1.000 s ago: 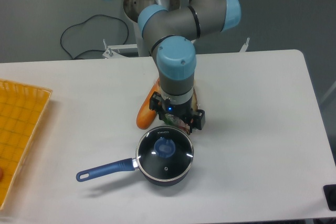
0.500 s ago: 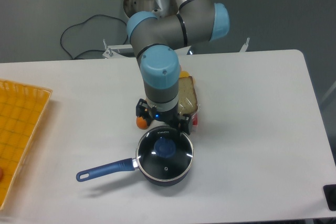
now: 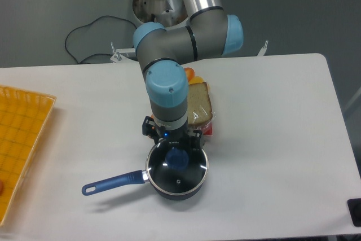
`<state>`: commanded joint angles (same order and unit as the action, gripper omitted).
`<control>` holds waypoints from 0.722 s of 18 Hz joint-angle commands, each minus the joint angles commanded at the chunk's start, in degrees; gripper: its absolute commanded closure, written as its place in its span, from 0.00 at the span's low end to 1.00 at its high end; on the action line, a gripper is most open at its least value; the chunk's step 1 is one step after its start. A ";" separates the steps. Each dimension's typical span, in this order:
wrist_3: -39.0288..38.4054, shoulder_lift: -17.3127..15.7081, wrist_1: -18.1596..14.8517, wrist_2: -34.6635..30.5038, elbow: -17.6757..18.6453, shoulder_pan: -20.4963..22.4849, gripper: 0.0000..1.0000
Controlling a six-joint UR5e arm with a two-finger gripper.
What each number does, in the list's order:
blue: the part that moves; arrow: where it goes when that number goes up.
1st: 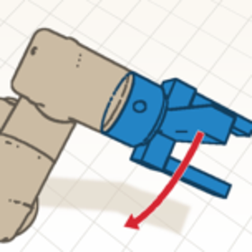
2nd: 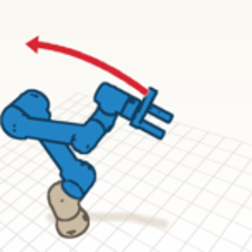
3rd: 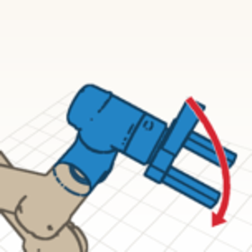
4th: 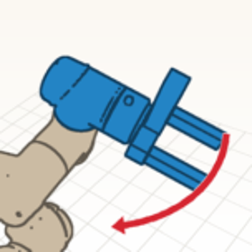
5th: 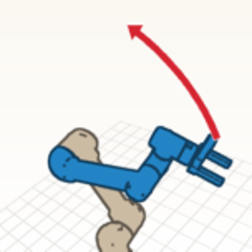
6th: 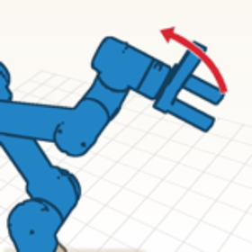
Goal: Open the lid
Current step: 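Lower the gripper over the saucepan's glass lid, centered on the blue knob, then descend onto the blue lid knob and close the gripper around it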
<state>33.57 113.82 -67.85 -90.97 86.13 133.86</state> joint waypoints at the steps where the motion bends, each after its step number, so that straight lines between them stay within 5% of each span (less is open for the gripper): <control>1: 0.09 0.17 0.00 0.00 -0.26 0.00 0.00; 13: 0.44 2.46 1.49 0.00 -1.67 -0.09 0.00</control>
<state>34.01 116.28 -66.36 -90.97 84.46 133.77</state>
